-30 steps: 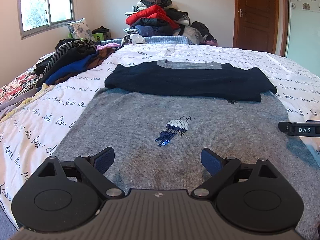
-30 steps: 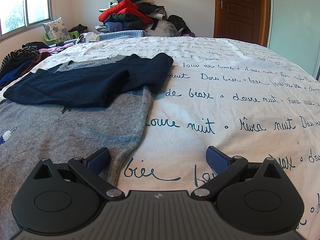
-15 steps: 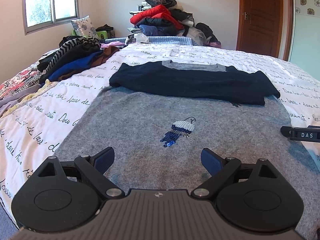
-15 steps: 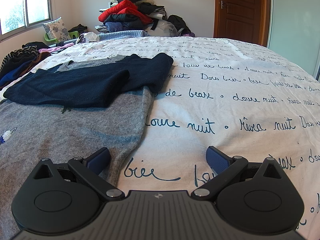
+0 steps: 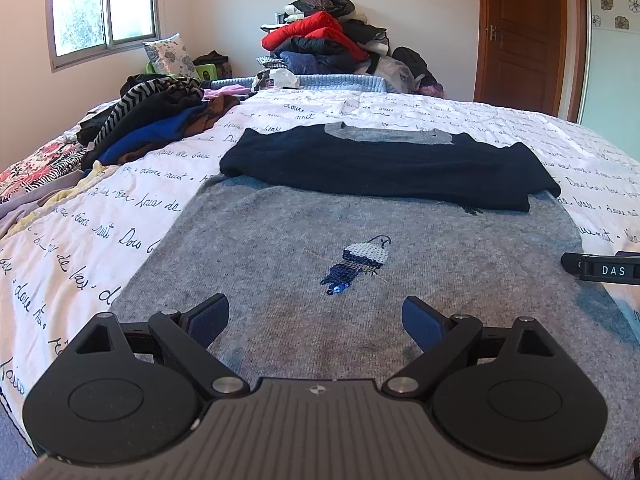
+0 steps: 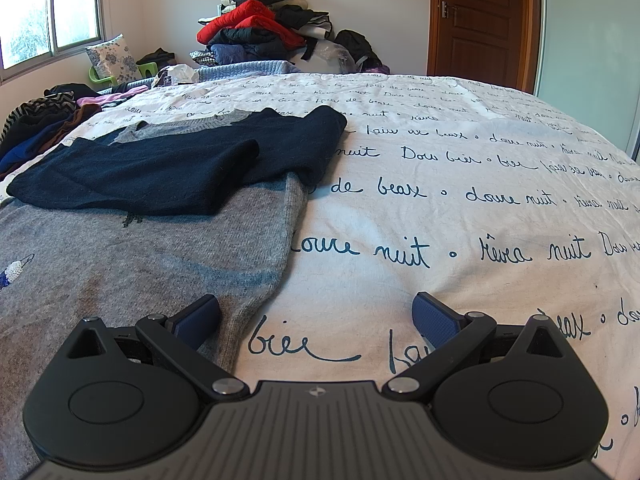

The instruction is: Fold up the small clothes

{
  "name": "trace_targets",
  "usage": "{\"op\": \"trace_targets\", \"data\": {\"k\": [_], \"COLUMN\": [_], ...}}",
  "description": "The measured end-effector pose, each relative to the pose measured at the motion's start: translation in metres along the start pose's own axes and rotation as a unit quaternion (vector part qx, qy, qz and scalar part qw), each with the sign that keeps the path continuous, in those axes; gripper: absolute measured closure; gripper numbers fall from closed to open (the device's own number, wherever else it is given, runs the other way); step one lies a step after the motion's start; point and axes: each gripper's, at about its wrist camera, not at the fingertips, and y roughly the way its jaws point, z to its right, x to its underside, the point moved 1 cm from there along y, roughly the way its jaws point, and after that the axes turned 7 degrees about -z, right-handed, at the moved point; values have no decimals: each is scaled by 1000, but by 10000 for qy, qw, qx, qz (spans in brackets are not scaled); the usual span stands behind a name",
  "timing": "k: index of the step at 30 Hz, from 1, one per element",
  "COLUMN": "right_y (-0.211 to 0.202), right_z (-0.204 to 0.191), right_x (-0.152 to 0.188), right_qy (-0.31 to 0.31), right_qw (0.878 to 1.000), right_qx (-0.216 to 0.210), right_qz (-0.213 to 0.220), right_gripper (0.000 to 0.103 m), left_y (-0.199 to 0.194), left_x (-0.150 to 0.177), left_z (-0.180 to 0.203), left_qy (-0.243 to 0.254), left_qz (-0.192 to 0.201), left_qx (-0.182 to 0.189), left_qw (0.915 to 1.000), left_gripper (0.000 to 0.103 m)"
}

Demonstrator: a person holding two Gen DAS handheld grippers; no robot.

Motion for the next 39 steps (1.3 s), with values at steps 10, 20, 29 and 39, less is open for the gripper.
{"op": "trace_targets", "data": {"k": [10,20,29,39], "right_y": [0,0,0,0], "right_z": [0,0,0,0], "right_x": [0,0,0,0], "right_qy": [0,0,0,0], "right_qw": [10000,10000,10000,10000], "right_qx": [0,-1,-1,-1], "right_qz": [0,0,0,0], "right_gripper": [0,0,0,0], "left_y": [0,0,-1,-2], "left_x": [1,1,1,1], "left_z": [-3,0,-2,-4], "left_qy": [-53,-9,-53,-63], "left_qz": [-26,-25,-21,-10], "left_qx": [48,61,57,55], "left_qw": [10000,10000,10000,10000], "left_gripper": [11,11,11,11]}}
